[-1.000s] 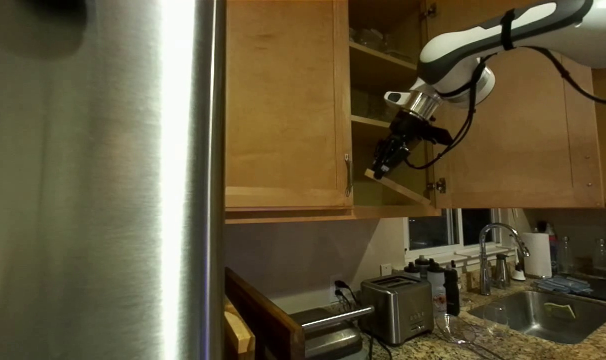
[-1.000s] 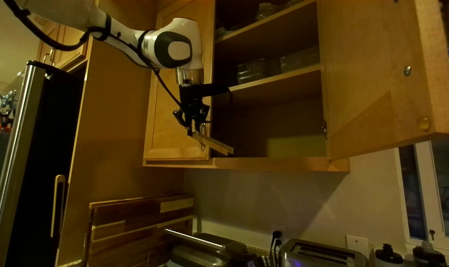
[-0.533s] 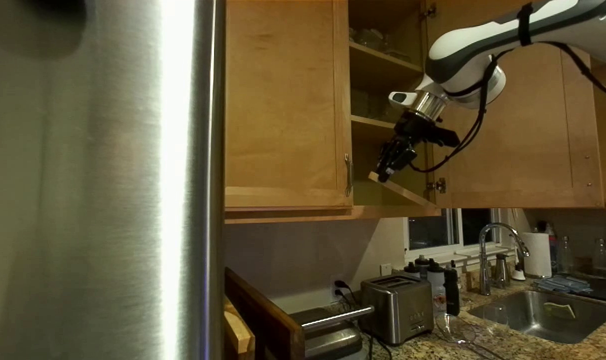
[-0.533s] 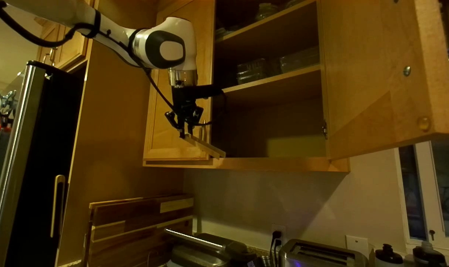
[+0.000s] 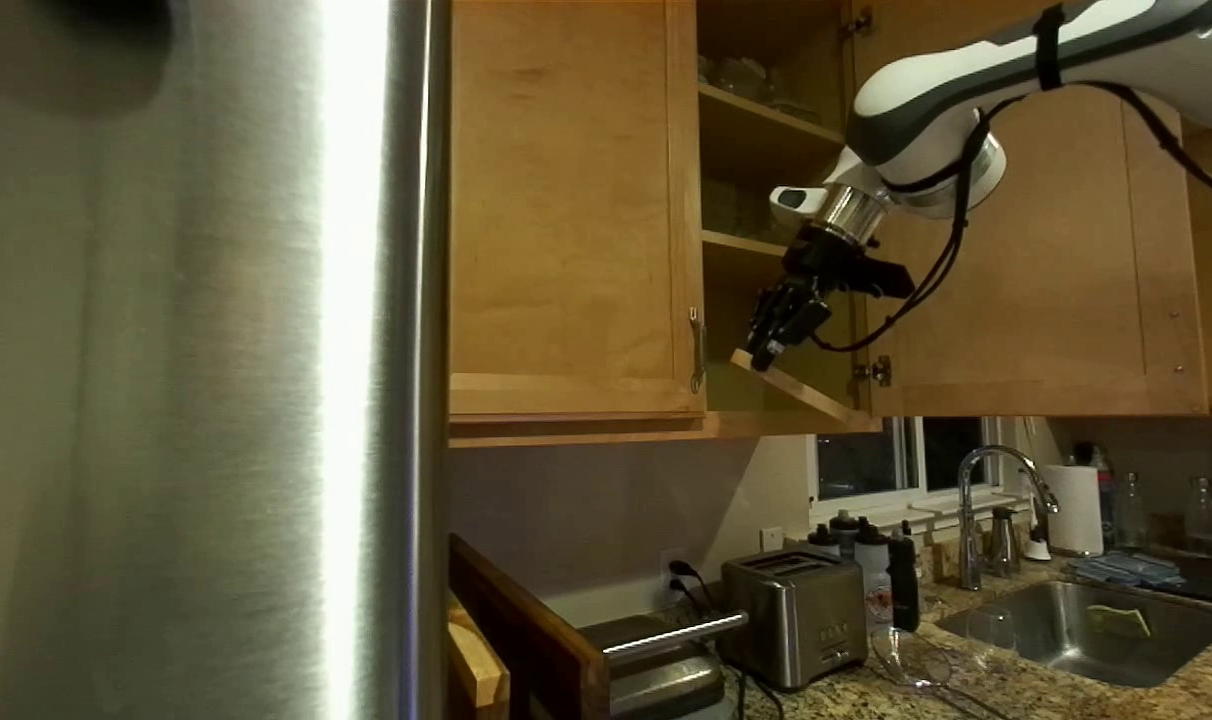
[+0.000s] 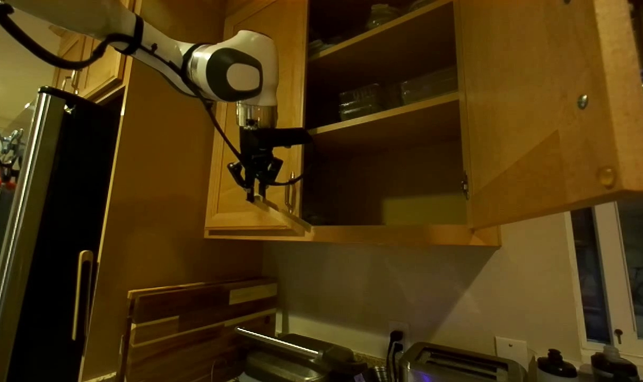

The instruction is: Take the wooden bar out of the top cupboard, put it on the refrigerator, then close the cupboard door

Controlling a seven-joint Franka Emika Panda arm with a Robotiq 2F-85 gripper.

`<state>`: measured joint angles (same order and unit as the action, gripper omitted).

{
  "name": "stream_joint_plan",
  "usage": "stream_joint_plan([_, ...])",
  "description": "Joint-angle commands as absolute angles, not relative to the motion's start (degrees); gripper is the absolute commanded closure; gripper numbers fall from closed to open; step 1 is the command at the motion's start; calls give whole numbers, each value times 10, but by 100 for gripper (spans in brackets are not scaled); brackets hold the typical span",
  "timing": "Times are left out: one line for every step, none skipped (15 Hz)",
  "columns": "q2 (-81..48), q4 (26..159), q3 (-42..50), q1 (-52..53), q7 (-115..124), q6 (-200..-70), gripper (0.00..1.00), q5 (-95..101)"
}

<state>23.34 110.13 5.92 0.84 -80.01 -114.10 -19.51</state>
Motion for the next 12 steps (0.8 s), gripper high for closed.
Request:
stream_joint_plan([254,1123,76,60,-822,-1096,93,-266])
stream_joint_plan([256,1126,74,71,-823,-1082,93,-293])
stream_joint_plan([257,1127,73,80,-825,-1071,93,-320])
stream_joint_plan([258,1131,71,89,-827,-1066,93,-349])
stream_joint_plan([257,1133,70,97,-831,-1061,93,-378])
stream_joint_plan([257,1135,63,102,-827,-1060,93,-407])
stream_joint_plan([257,1137,57,104,-828,-1060,93,-430])
stream_joint_plan([258,1140,50,107,-828,-1060,93,-454])
stream_joint_plan([258,1142,43,109,-830,-1061,93,-474])
stream_joint_plan([258,1146,34,110,-833,-1065,93,-492])
stream_joint_plan([258,1148,28,110,-837,-1063,93,-508])
stream_joint_plan([258,1151,20,110,-841,-1060,93,-521])
